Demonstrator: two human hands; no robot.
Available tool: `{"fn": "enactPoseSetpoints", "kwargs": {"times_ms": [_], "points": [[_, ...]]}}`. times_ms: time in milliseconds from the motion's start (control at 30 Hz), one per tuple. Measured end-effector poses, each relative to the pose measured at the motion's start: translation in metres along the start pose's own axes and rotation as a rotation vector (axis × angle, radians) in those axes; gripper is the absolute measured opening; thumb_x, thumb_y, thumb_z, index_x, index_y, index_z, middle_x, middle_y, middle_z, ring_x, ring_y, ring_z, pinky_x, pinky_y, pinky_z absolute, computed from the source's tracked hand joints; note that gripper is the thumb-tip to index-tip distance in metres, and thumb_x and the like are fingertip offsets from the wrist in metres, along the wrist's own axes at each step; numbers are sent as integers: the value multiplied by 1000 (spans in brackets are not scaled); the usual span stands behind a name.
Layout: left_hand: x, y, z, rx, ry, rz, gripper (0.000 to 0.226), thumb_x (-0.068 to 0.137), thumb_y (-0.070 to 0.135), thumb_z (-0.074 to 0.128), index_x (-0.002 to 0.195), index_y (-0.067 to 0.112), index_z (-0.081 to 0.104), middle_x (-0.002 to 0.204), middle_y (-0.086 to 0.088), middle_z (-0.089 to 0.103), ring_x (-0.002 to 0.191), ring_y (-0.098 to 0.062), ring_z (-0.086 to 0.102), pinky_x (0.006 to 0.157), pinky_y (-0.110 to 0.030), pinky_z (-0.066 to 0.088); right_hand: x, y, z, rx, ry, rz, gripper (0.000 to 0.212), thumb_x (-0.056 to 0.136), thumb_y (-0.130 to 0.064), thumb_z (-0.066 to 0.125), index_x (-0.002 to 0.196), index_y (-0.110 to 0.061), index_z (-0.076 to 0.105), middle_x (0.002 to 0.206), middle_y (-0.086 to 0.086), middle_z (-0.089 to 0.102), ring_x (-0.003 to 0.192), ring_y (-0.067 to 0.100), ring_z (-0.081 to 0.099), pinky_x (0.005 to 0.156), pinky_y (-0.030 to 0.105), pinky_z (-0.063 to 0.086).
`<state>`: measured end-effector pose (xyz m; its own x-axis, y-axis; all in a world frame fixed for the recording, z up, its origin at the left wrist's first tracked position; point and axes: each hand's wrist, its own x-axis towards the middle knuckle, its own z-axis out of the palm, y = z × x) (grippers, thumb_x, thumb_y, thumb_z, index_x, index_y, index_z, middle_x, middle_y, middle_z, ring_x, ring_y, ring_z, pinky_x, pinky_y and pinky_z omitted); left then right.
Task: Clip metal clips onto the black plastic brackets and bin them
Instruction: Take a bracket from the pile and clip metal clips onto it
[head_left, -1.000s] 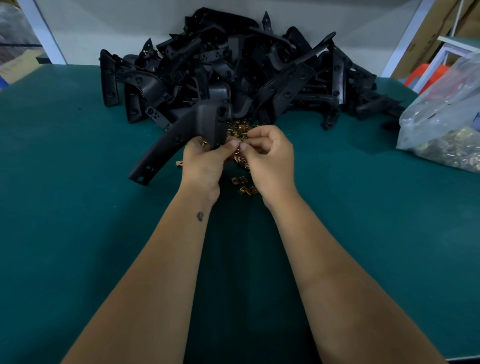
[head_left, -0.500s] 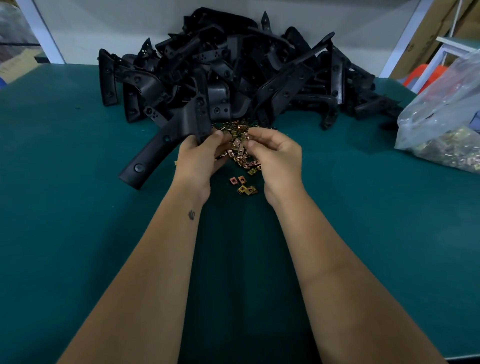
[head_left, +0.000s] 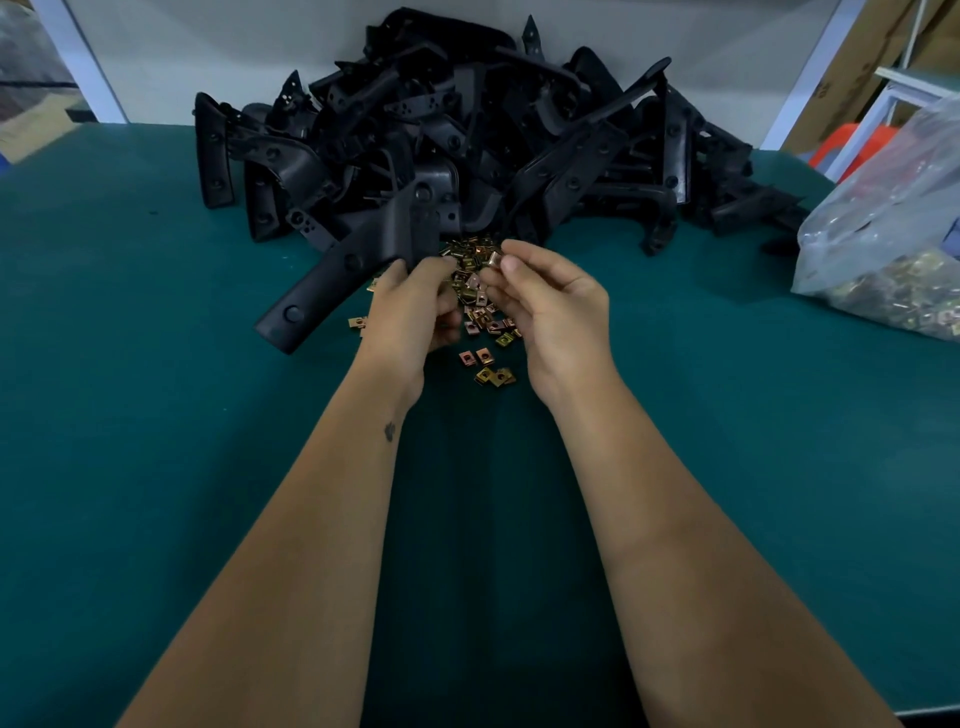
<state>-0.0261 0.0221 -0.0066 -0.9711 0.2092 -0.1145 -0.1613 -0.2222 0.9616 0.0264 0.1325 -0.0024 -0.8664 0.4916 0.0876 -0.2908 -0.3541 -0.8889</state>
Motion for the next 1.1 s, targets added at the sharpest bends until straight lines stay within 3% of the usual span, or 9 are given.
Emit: {"fn": "enactPoseSetpoints", "kwargs": {"times_ms": [167,300,433,567,800,1100], "points": [[-5,2,4,-195,-52,-131,22,96,23,40,77,17,50,46,7,40,41,-11,40,42,-17,37,0,0,0,62,-42,17,20,89,12,59,97,-3,70,85,9,74,85,19,73,80,25,58],[-3,7,11,-74,-28,-176,28,99,19,40,73,15,50,43,6,43,38,-10,41,48,-22,38,0,1,2,8,-45,3,23,88,12,60,96,-6,71,83,6,75,86,18,74,78,23,57],[-7,2,8,130,-82,-22,20,100,19,46,84,16,58,53,9,56,48,-7,52,57,-25,45,1,0,0,-1,-33,7,22,88,11,61,95,-8,72,82,7,74,77,14,72,73,22,56],[-10,-1,5,215,-116,42,20,100,22,49,83,18,59,56,10,58,52,-5,54,62,-26,45,2,-3,-3,-24,-10,3,21,88,8,63,97,-9,72,84,3,73,71,11,68,70,22,55],[-12,-2,8,275,-182,46,22,102,23,47,84,15,55,55,6,41,50,-8,35,49,-22,29,3,-6,-5,-11,21,20,21,89,7,61,99,-8,72,81,2,71,64,9,63,67,20,54],[-12,-3,9,297,-220,73,26,102,20,46,78,14,54,52,7,39,49,-9,31,44,-21,24,5,-5,-6,-27,21,17,21,89,8,60,99,-7,72,80,2,71,64,9,61,63,20,53]]}}
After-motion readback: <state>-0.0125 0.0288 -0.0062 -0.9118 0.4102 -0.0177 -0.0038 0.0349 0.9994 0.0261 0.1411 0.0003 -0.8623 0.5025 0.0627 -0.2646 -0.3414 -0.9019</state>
